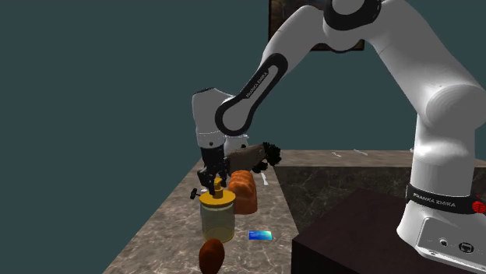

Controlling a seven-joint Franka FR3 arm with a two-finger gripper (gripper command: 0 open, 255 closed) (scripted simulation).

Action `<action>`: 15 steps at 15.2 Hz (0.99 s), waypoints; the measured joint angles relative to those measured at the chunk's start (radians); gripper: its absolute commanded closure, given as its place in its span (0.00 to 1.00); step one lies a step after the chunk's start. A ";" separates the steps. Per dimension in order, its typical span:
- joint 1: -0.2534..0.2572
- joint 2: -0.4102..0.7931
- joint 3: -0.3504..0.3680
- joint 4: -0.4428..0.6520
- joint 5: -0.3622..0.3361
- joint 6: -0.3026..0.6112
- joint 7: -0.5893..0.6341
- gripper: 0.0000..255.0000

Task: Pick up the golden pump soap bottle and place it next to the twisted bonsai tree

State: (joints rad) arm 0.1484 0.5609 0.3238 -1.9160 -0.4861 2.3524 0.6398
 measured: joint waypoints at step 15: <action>-0.033 -0.137 0.049 0.004 0.083 -0.127 -0.070 1.00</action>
State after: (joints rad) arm 0.1154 0.4242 0.3725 -1.9125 -0.4035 2.2249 0.5702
